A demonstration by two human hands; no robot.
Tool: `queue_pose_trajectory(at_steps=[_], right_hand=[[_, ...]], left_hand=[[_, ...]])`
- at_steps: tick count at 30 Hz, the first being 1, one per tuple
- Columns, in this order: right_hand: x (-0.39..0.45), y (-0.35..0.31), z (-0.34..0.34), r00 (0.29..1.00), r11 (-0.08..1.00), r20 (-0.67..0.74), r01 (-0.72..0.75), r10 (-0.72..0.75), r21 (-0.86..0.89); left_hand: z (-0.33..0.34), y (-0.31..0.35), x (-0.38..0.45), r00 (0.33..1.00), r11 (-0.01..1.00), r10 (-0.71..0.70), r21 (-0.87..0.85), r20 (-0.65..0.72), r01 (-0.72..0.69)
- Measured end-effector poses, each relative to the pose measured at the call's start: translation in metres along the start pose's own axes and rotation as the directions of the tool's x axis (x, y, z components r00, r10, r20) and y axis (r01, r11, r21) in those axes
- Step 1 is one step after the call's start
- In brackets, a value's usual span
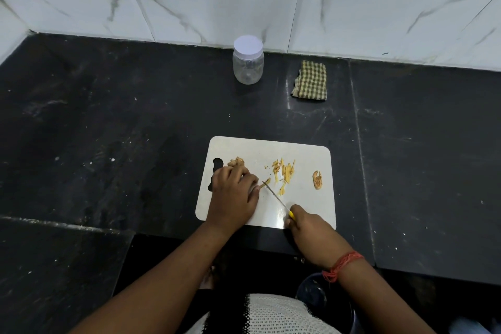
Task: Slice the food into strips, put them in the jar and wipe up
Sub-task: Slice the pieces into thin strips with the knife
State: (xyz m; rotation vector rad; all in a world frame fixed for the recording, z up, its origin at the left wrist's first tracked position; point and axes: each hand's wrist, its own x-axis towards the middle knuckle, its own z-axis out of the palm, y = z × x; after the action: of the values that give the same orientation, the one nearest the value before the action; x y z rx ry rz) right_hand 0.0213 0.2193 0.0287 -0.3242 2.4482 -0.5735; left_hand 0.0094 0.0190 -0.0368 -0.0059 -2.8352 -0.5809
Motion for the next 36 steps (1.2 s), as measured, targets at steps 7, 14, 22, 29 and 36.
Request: queue_pose_trajectory(at_steps=[7, 14, 22, 29, 36], right_hand=[[0.003, -0.004, 0.005, 0.999, 0.999, 0.049, -0.025, 0.023, 0.034], [0.008, -0.004, 0.008, 0.991, 0.997, 0.121, -0.069, 0.065, 0.029], [-0.003, 0.007, 0.008, 0.984, 0.91, 0.163, -0.133, 0.073, 0.393], [0.001, 0.011, 0.015, 0.972, 0.657, 0.188, -0.235, 0.142, 0.717], [0.003, 0.012, 0.012, 0.983, 0.64, 0.092, -0.172, 0.157, 0.749]], left_hand=[[0.005, 0.002, 0.001, 0.999, 0.997, 0.04, 0.066, -0.01, -0.039], [0.008, 0.009, 0.006, 1.0, 0.988, -0.006, 0.155, 0.018, 0.003], [0.008, 0.012, 0.005, 0.997, 0.989, -0.07, 0.136, 0.036, 0.065], [0.003, 0.015, -0.003, 0.997, 0.994, -0.074, 0.077, 0.006, 0.073], [0.003, 0.024, 0.012, 0.989, 0.982, -0.108, 0.165, 0.097, 0.091]])
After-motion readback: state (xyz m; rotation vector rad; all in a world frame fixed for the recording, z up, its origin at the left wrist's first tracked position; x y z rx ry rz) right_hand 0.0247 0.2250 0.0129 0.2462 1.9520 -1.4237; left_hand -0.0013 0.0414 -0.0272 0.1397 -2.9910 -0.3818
